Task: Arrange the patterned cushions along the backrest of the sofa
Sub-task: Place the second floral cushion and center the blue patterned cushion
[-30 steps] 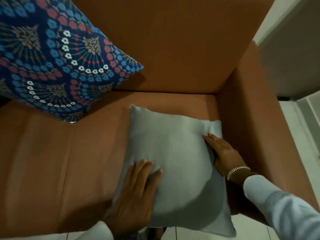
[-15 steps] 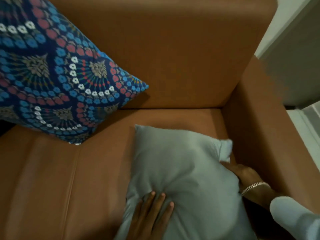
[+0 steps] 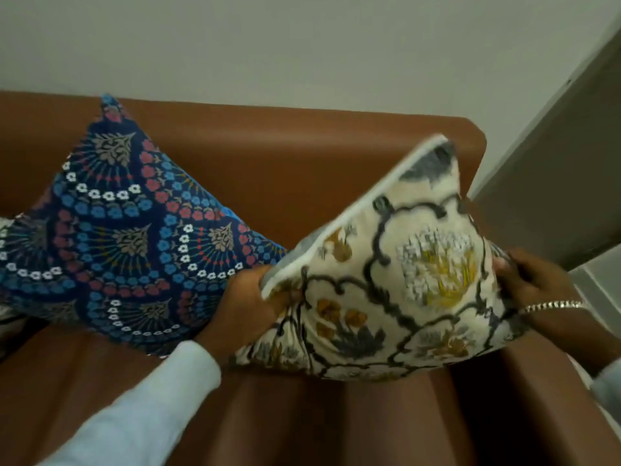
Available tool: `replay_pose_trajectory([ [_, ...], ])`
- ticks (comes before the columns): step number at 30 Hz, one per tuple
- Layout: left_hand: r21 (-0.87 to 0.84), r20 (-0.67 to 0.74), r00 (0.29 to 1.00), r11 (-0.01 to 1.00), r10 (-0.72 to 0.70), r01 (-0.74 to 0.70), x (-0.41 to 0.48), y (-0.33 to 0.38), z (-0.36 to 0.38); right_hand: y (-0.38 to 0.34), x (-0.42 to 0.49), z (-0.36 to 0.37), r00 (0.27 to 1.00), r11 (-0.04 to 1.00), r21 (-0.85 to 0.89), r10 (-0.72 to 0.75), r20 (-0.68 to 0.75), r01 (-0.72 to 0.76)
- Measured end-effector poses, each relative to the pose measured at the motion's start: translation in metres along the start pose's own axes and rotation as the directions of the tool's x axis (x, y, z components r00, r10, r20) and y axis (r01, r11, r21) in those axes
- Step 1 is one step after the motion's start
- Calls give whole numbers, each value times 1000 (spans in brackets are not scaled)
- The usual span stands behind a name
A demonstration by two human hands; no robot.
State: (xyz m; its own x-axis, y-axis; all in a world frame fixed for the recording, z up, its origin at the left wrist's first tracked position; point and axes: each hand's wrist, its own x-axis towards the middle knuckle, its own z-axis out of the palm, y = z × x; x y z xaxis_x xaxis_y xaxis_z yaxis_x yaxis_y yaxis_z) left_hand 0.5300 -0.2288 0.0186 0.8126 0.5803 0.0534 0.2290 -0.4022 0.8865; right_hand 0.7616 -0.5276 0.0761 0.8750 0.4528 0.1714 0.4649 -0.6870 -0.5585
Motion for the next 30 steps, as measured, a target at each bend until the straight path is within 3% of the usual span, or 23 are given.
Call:
replay_pose_trajectory([
  [5, 68, 106, 992, 995, -75, 68, 78, 1, 36, 26, 71, 13, 997, 970, -236, 69, 38, -58],
  [8, 164, -46, 994, 981, -98, 104, 107, -4, 58, 47, 89, 34, 990, 948, -300, 131, 50, -111],
  [11, 151, -212, 971, 978, -107, 141, 107, -4, 68, 53, 92, 55, 981, 923, -345, 192, 34, -169],
  [15, 54, -227, 973, 997, -40, 53, 81, -1, 51, 41, 84, 58, 972, 949, -230, 188, -141, -217],
  [18, 66, -374, 927, 998, 5, 21, 56, -2, 13, -7, 69, 62, 959, 988, -132, -111, -262, 78],
  [20, 61, -494, 869, 998, 32, -2, 39, -6, -23, -57, 48, 81, 894, 935, -69, -353, -275, 348],
  [23, 190, -632, 768, 981, 99, 31, 16, -20, -78, -125, 26, 123, 886, 881, 90, -460, -61, 464],
  [26, 270, -731, 680, 941, 63, 203, -2, -59, -143, -174, 23, 180, 836, 874, 94, -483, 261, 476],
  [28, 75, -776, 607, 931, -170, 356, -7, -97, -190, -199, 29, 216, 821, 927, 27, -346, 455, 375],
  [30, -166, -723, 557, 885, -409, 434, -8, -132, -225, -211, 34, 243, 803, 966, -29, -196, 563, 257],
])
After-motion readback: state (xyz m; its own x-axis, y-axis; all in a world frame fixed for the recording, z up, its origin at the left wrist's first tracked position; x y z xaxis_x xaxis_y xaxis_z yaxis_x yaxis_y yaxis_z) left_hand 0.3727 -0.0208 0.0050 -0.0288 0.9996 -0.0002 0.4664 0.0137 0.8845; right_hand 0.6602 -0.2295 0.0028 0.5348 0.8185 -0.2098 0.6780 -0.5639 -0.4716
